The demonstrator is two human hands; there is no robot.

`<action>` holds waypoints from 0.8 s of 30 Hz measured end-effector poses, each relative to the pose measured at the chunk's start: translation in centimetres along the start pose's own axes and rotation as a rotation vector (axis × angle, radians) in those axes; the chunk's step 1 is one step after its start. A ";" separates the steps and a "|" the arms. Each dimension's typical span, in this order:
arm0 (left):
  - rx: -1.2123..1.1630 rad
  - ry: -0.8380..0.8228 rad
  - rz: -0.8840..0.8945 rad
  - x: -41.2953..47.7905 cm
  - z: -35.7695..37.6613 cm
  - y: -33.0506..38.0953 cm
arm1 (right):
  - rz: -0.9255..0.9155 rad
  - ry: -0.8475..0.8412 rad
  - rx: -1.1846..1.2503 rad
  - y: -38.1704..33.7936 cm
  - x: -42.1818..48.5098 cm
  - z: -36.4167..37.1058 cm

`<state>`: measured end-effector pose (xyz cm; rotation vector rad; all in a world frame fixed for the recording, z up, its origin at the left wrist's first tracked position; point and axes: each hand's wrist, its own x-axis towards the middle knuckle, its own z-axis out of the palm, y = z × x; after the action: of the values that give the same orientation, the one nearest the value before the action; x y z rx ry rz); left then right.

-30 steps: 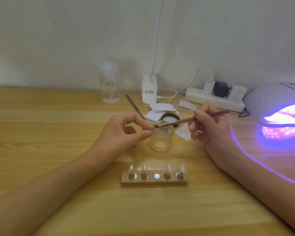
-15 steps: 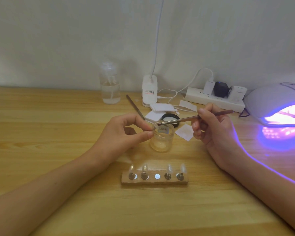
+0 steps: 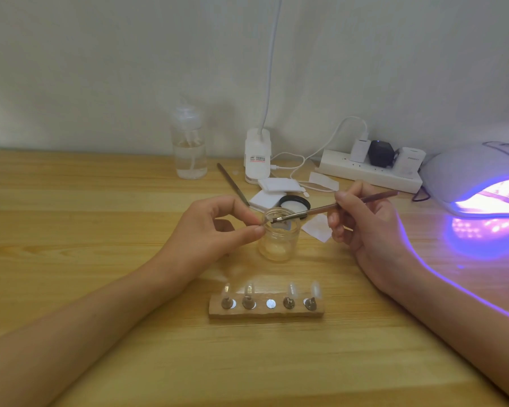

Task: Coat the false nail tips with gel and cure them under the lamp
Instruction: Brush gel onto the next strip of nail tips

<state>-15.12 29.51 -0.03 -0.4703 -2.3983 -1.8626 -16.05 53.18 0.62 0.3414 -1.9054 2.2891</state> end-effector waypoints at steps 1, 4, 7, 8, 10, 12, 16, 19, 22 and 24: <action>0.005 0.001 0.001 0.0 0.0 0.0 | 0.002 0.013 0.013 0.0 0.0 0.0; 0.011 0.002 0.006 0.1 0.0 -0.1 | -0.027 -0.030 0.064 -0.2 0.0 0.0; 0.016 0.006 0.016 0.0 0.0 -0.1 | -0.022 -0.053 0.026 -0.3 -0.2 0.2; 0.017 0.009 0.017 0.0 0.0 -0.1 | -0.011 -0.031 0.013 -0.2 -0.2 0.2; 0.017 0.011 0.020 0.0 0.0 -0.1 | 0.000 0.018 0.011 -0.1 -0.1 0.1; 0.012 0.010 0.027 0.0 0.0 -0.1 | -0.011 0.013 0.048 -0.3 -0.1 0.1; 0.010 0.009 0.040 0.0 0.0 -0.2 | -0.025 -0.054 0.039 -0.3 -0.2 0.2; 0.003 0.007 0.045 0.1 0.0 -0.1 | 0.000 0.021 0.019 -0.1 -0.1 0.0; 0.000 0.007 0.046 0.1 0.0 -0.1 | -0.019 -0.009 0.064 -0.3 0.0 0.0; 0.008 0.011 0.047 0.1 0.0 -0.1 | -0.025 -0.057 0.048 -0.3 -0.1 0.2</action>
<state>-15.23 29.48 -0.12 -0.5091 -2.3660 -1.8308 -15.90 53.08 0.92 0.4390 -1.8635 2.3365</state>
